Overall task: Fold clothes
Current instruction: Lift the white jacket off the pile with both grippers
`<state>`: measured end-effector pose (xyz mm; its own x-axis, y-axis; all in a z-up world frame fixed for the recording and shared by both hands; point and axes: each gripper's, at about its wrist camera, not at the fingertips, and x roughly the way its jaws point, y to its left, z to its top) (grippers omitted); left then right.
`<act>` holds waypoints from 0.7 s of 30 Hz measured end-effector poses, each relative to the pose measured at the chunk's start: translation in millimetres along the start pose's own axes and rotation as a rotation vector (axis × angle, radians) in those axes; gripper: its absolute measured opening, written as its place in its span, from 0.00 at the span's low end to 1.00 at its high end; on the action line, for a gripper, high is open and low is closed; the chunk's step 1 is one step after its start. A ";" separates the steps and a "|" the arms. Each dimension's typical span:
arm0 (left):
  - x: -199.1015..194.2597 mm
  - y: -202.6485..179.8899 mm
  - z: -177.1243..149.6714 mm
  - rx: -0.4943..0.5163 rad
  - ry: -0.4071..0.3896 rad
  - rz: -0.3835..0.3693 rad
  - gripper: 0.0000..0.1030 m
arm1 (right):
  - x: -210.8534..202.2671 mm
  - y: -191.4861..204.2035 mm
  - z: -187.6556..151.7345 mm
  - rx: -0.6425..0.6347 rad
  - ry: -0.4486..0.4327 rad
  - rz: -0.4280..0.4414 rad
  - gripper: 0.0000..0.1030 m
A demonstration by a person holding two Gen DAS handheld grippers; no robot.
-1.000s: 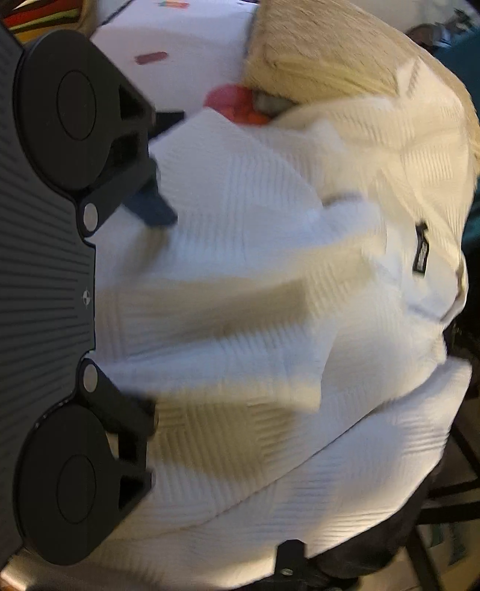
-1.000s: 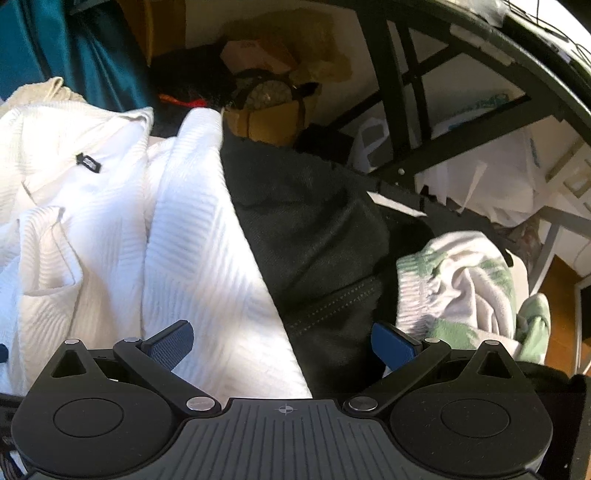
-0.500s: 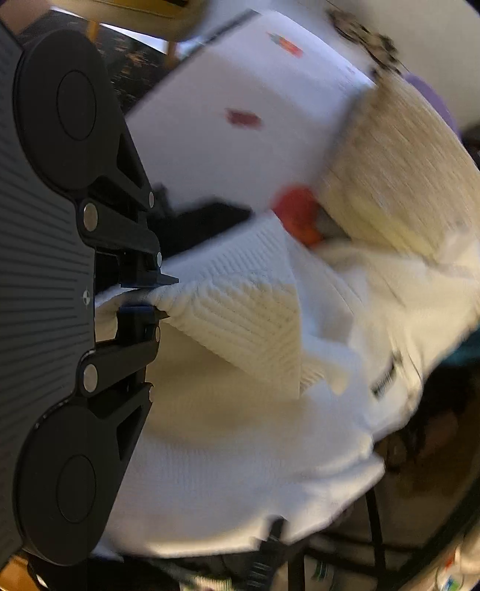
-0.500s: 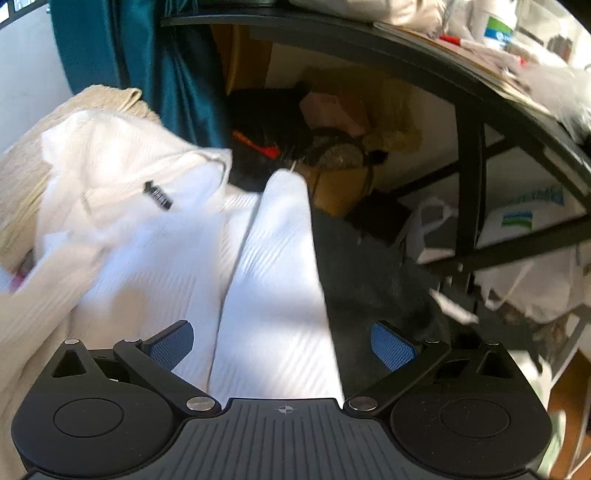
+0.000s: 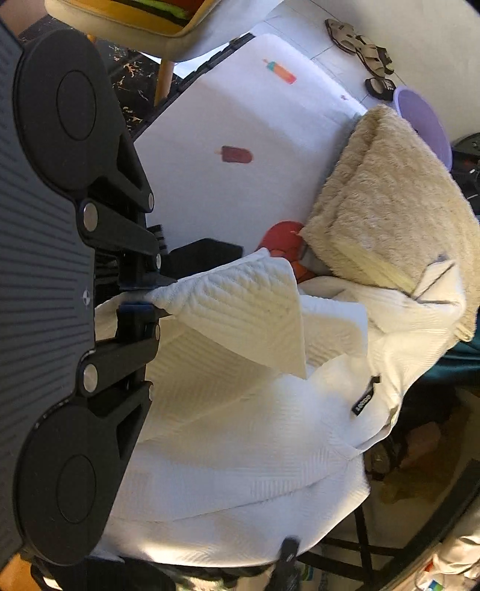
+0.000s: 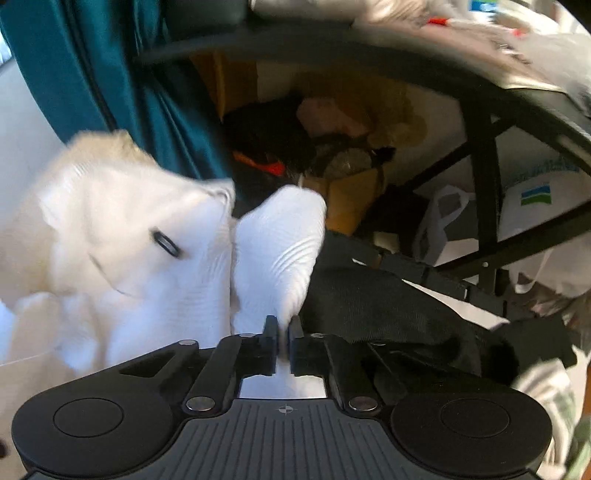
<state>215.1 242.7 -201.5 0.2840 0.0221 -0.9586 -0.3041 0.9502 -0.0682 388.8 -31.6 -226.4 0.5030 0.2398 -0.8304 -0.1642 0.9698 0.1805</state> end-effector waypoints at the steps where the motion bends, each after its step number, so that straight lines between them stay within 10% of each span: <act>1: -3.1 1.4 2.1 0.001 -0.005 0.003 0.07 | -14.5 -3.5 -2.9 0.028 -0.009 0.026 0.04; 13: -26.9 25.4 8.6 0.060 -0.032 0.012 0.07 | -135.5 -28.2 -118.3 0.338 0.251 -0.026 0.04; 16: -11.3 32.8 4.7 0.056 0.032 0.037 0.08 | -124.7 -29.0 -131.3 0.364 0.350 -0.088 0.21; 19: -5.1 37.8 3.2 0.070 0.061 0.073 0.14 | -128.2 -18.7 -108.6 0.324 0.262 -0.088 0.56; 21: -10.7 37.9 3.1 0.097 0.036 0.100 0.23 | -125.0 -9.8 -83.4 0.256 0.186 -0.075 0.59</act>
<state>203.3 279.4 -193.0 0.2233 0.1083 -0.9687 -0.2395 0.9694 0.0532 256.7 -74.9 -168.3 0.3380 0.1773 -0.9243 0.0983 0.9701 0.2220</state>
